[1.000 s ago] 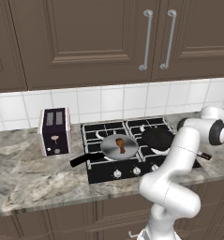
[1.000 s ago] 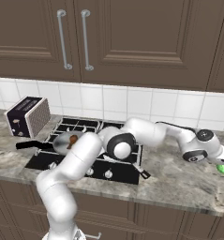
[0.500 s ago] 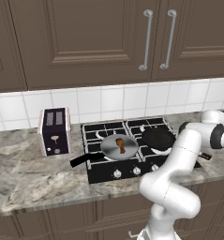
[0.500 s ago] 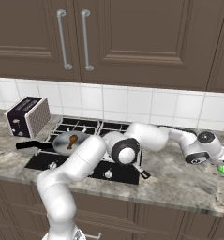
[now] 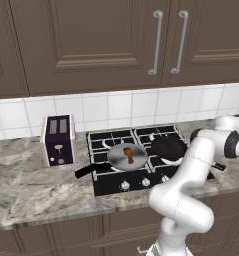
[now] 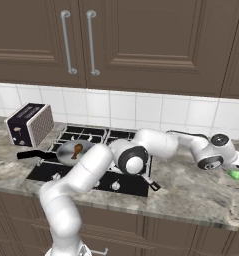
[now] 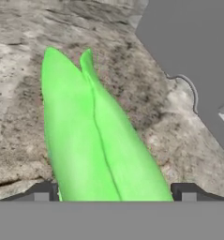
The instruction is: Place both pans onto different burners. Then place the corn and the chicken drumstick on different pans.
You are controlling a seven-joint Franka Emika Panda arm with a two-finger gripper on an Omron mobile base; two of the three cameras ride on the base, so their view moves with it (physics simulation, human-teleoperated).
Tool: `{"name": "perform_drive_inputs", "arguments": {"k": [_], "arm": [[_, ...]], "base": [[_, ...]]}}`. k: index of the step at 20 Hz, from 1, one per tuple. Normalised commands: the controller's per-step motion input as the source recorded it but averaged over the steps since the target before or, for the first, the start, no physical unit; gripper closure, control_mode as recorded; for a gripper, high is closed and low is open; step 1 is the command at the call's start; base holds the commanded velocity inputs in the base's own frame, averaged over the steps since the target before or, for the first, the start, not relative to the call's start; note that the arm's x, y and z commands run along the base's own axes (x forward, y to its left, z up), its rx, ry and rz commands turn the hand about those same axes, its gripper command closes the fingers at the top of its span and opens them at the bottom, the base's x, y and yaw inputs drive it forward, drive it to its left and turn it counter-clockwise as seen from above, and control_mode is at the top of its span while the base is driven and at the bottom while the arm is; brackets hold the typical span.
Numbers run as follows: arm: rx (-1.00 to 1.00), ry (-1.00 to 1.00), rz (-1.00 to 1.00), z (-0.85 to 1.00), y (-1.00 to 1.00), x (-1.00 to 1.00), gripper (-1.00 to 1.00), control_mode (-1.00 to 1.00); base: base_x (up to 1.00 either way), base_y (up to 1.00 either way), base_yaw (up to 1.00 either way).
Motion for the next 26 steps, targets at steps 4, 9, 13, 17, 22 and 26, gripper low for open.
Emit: {"name": "perform_drive_inputs", "arguments": {"k": [4, 9, 13, 17, 22, 26], "arm": [[-0.01, -0.05, 0.0, 0.03, 1.0, 0.0, 1.0, -1.0], [-0.11, -0.01, 0.0, 0.0, 0.91, -0.03, 1.0, -1.0], [-0.12, -0.02, 0.0, 0.03, 0.63, -0.02, 1.0, -1.0], [-0.06, -0.04, 0.0, 0.2, 0.43, 0.0, 1.0, -1.0], [0.0, -0.03, 0.0, 0.29, 0.25, 0.0, 1.0, -1.0], [0.01, 0.0, 0.0, 0.37, 0.15, 0.0, 1.0, -1.0]], "base": [[0.0, 0.0, 0.0], [0.0, 0.0, 0.0], [0.0, 0.0, 0.0], [0.0, 0.0, 0.0], [0.0, 0.0, 0.0], [0.0, 0.0, 0.0]]}}
